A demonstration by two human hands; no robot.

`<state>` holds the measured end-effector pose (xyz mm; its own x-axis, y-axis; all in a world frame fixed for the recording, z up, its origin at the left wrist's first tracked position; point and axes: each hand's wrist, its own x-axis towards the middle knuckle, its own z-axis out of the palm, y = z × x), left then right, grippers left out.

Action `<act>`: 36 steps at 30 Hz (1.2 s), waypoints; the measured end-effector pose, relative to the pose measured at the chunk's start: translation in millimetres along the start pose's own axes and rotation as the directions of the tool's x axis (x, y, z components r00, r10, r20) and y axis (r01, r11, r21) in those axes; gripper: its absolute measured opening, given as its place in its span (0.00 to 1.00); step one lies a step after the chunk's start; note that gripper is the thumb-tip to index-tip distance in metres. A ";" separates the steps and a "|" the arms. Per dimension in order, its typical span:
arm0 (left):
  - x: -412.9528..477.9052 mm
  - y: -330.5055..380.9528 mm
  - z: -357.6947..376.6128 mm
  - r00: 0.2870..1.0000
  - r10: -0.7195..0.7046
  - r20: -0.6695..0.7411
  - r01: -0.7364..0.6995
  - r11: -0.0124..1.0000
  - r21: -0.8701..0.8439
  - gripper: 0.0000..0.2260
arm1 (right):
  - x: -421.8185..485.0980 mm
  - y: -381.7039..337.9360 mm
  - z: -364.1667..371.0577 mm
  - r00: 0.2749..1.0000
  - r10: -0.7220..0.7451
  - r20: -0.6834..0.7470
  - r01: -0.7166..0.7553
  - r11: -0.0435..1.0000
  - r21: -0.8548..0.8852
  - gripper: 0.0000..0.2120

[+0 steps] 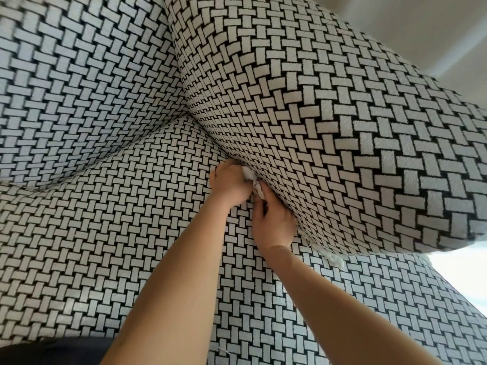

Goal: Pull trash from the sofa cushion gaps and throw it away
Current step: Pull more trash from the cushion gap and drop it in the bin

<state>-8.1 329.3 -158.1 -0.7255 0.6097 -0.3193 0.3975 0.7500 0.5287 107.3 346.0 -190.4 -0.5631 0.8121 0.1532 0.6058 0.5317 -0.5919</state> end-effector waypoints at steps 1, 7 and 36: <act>-4.2 -0.3 -2.3 1.000 0.001 0.008 -0.001 1.000 -0.020 0.13 | 0.3 0.2 -0.8 0.999 -0.021 0.026 0.021 1.000 0.004 0.19; -36.8 -2.1 -8.2 0.996 -0.087 0.011 0.086 0.959 -0.271 0.09 | 6.2 -7.0 -13.1 0.952 -0.189 0.239 0.201 0.979 -0.026 0.23; -298.1 -264.3 -183.1 0.493 -0.795 -0.353 0.164 0.483 -0.860 0.16 | -202.6 -316.1 44.9 0.088 -0.859 0.505 0.826 0.346 0.445 0.16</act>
<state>0.3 -97.6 -58.6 -0.8722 -0.3859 -0.3007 -0.4102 0.2419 0.8793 4.6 2.7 -69.9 -0.8534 -0.5068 0.1218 -0.5054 0.7476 -0.4308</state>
